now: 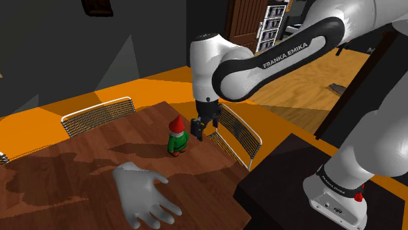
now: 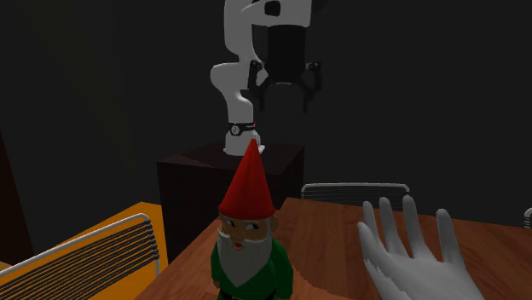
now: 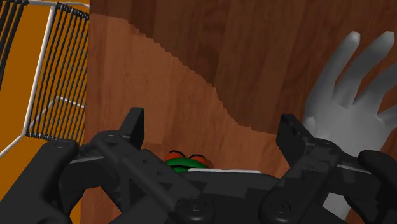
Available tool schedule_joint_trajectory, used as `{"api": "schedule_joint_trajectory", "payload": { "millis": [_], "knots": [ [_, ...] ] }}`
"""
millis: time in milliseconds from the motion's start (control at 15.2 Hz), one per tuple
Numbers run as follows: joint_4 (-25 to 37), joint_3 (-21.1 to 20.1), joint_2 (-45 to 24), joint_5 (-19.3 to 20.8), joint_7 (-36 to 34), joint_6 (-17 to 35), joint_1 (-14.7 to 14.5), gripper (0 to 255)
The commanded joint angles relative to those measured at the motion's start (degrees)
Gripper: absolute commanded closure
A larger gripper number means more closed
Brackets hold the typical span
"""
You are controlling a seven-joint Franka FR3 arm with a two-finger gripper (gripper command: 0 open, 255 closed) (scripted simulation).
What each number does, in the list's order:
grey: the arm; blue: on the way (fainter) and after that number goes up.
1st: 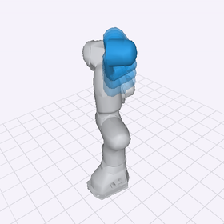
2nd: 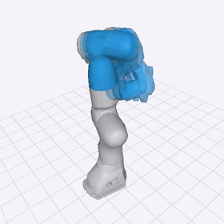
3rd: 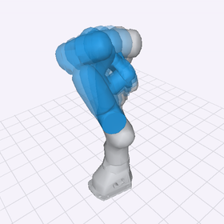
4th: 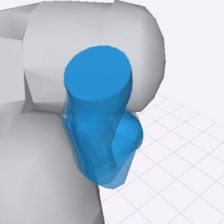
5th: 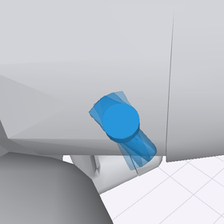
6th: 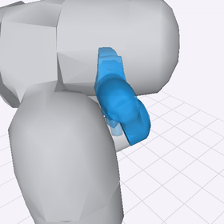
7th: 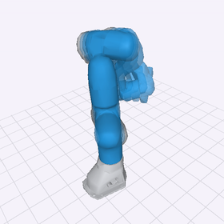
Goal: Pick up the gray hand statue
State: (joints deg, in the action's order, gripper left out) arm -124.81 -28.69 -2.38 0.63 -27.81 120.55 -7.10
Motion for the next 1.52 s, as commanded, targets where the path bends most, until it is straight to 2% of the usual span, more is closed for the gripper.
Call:
{"api": "schedule_joint_trajectory", "payload": {
  "millis": [0, 396, 726, 1254, 1452],
  "knots": [
    [2.9, -0.6, -5.0, 3.0, -3.1, 1.0, -1.0, 0],
    [13.1, 0.3, -19.7, 11.2, -11.2, 1.8, -6.4, 0],
    [23.8, 2.6, -31.4, 16.0, -15.4, 0.5, -12.2, 0],
    [46.3, 6.1, -50.7, 19.8, -17.8, -4.8, -21.4, 0],
    [46.8, 6.5, -52.3, 20.2, -17.9, -3.7, -21.7, 0]
  ]
}}
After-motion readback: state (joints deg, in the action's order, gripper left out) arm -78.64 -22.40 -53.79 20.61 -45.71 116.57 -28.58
